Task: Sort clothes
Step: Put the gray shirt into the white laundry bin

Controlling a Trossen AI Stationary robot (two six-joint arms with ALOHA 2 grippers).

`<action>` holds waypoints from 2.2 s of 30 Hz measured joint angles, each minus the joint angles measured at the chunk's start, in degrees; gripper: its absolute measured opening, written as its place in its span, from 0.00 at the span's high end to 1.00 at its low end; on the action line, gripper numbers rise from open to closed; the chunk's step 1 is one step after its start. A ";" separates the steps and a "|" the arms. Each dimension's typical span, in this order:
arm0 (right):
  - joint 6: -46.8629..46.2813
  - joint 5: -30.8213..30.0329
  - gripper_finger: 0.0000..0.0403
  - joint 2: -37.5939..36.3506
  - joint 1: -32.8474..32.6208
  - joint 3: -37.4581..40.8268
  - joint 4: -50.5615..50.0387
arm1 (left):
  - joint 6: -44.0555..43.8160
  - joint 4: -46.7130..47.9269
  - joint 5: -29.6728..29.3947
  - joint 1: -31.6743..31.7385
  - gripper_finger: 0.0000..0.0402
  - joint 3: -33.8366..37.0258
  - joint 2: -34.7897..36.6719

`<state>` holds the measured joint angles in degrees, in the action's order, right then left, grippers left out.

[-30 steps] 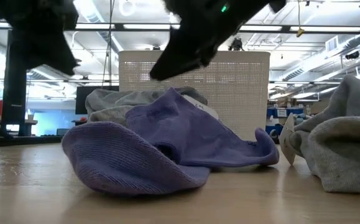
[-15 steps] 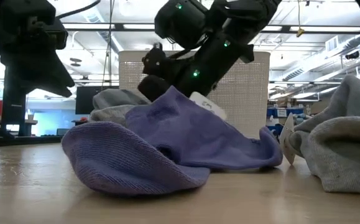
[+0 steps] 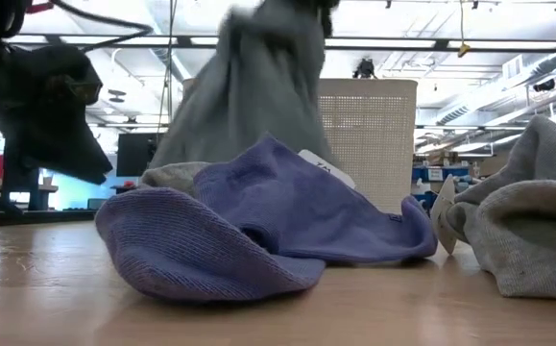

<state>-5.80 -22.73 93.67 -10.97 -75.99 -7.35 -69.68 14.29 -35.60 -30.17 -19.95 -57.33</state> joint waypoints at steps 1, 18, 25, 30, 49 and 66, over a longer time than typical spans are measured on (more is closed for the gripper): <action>0.86 -0.03 0.99 -1.88 0.27 0.00 0.73 | 0.00 -1.40 -0.10 0.00 0.66 0.24 -0.93; 20.99 -1.74 0.99 -7.11 11.41 -24.85 6.71 | 0.29 -2.78 -0.25 0.04 0.66 0.61 -4.97; 28.27 1.27 0.99 -1.31 19.20 -41.35 9.72 | 0.42 -1.89 -0.48 0.05 0.66 0.59 -4.95; 29.94 3.33 0.99 1.90 24.47 -49.32 13.20 | 0.45 -1.03 -0.80 0.05 0.66 0.57 -4.97; 7.85 -1.19 0.99 2.56 31.50 -49.20 -46.13 | 0.45 0.34 -1.46 0.15 0.66 0.57 -4.97; -0.40 13.78 0.85 2.95 34.68 -21.06 -39.88 | 0.45 0.21 -1.50 0.15 0.66 0.57 -4.97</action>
<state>-6.20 -8.95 96.62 23.71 -97.04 -47.24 -69.23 14.50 -37.10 -30.02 -19.38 -62.30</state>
